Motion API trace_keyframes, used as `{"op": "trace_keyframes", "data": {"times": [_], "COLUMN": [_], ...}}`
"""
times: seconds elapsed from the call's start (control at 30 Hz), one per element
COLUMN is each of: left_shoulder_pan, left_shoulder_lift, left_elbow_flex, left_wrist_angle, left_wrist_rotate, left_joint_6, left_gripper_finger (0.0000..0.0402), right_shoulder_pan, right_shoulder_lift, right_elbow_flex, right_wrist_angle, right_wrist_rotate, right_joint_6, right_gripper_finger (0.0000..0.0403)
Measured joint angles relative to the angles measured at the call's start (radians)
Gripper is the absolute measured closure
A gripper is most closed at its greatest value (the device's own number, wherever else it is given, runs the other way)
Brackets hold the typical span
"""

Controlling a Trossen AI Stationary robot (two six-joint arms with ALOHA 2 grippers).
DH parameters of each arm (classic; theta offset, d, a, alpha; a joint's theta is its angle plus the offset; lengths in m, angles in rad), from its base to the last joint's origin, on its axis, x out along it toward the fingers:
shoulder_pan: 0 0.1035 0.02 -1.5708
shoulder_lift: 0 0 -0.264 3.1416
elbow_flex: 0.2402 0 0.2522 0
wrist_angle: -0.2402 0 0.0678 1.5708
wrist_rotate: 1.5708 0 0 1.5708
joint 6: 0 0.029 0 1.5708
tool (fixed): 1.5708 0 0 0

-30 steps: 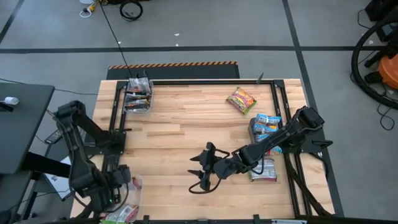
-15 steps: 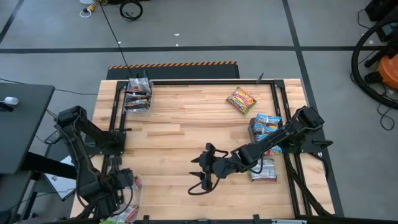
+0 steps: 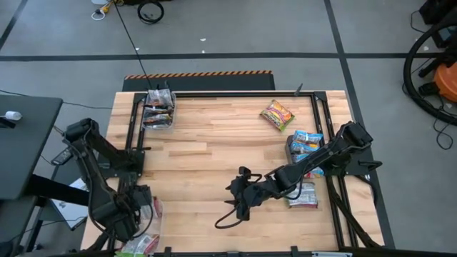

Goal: Sort Maruchan noodles
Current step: Put the green noodle pack into the bottom transparent bin

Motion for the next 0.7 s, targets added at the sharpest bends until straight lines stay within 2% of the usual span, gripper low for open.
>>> {"op": "trace_keyframes", "data": {"times": [0.17, 0.3, 0.4, 0.5, 0.6, 0.7], "left_shoulder_pan": [0.008, 0.031, 0.062, 0.110, 0.165, 0.217], "left_shoulder_lift": [-0.050, -0.097, -0.136, -0.165, -0.191, -0.191], "left_elbow_flex": [0.073, 0.160, 0.212, 0.237, 0.238, 0.238], "left_wrist_angle": [-0.043, -0.055, 0.000, 0.146, 0.341, 0.511], "left_wrist_rotate": [0.002, -0.045, -0.161, -0.331, -0.478, -0.555], "left_joint_6": [0.010, 0.059, 0.104, 0.184, 0.306, 0.457], "left_gripper_finger": [0.0278, 0.0268, 0.0267, 0.0267, 0.0267, 0.0267], "right_shoulder_pan": [0.002, 0.017, 0.042, 0.070, 0.120, 0.176], "right_shoulder_lift": [-0.043, -0.113, -0.151, -0.157, -0.144, -0.132], "right_elbow_flex": [0.000, 0.000, 0.001, 0.001, -0.001, -0.016], "right_wrist_angle": [-0.134, -0.362, -0.582, -0.779, -0.892, -0.928], "right_wrist_rotate": [-0.063, -0.126, -0.175, -0.272, -0.377, -0.461], "right_joint_6": [0.029, 0.128, 0.252, 0.359, 0.347, 0.300], "right_gripper_finger": [0.0171, 0.0172, 0.0172, 0.0172, 0.0172, 0.0173]}}
